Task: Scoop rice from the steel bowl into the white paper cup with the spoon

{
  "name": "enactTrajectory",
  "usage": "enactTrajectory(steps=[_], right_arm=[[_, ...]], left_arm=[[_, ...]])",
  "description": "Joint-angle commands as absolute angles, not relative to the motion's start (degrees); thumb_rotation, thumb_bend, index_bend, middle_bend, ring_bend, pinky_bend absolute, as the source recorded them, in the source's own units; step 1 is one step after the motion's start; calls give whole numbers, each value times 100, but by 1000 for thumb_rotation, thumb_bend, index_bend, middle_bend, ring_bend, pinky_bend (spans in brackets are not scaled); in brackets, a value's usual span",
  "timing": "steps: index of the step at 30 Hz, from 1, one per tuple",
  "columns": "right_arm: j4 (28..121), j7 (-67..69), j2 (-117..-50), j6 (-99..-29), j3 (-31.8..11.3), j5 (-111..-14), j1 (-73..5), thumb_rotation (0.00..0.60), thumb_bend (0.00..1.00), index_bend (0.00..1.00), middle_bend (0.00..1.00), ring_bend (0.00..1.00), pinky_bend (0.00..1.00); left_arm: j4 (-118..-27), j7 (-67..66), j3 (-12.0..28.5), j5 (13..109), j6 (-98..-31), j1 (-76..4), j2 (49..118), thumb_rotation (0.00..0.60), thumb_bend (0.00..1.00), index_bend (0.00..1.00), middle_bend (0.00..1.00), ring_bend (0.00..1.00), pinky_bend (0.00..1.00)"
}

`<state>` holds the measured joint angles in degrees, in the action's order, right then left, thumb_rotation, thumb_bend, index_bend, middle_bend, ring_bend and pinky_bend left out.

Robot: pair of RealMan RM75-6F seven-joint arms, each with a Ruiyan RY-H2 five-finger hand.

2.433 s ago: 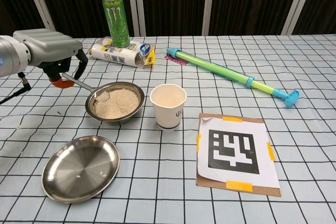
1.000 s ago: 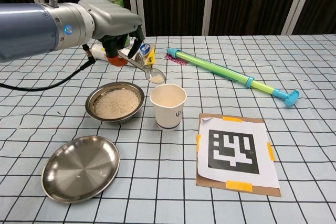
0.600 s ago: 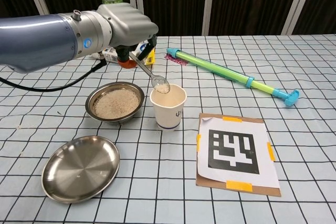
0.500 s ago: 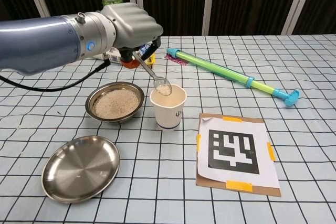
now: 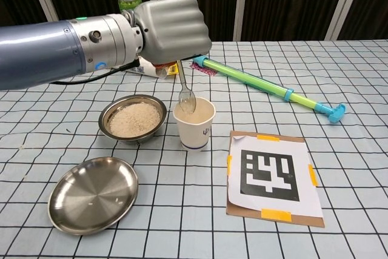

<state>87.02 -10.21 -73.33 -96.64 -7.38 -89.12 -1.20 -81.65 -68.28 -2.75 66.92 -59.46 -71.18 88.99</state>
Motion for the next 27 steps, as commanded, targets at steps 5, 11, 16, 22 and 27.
enactTrajectory(steps=[5, 11, 16, 22, 27], right_arm=[[8704, -1024, -7332, -9663, -738, -8910, -120, 600, 383, 0, 0, 0, 0], [8701, -1018, -7332, -9669, -737, -8916, -118, 600, 383, 0, 0, 0, 0], [8701, -1026, -7336, -9672, -738, -8918, -118, 600, 383, 0, 0, 0, 0], [8704, -1024, -7332, -9665, -739, -8914, -119, 600, 384, 0, 0, 0, 0], [8711, -1022, -7327, -9655, -738, -8905, -119, 600, 383, 0, 0, 0, 0]], left_arm=[[-7721, -6888, -410, 7440, -5848, -7161, 8909, 600, 559, 562, 994, 1000, 1000], [-7752, -6997, -306, 7661, -5799, -7166, 8917, 600, 559, 562, 994, 1000, 1000], [-7788, -7087, -214, 7743, -5727, -7135, 8907, 600, 559, 562, 994, 1000, 1000], [-7801, -7108, -114, 7778, -5703, -7033, 8894, 600, 559, 563, 994, 1000, 1000], [-7847, -7180, -153, 7880, -5613, -6970, 8869, 600, 559, 563, 994, 1000, 1000]])
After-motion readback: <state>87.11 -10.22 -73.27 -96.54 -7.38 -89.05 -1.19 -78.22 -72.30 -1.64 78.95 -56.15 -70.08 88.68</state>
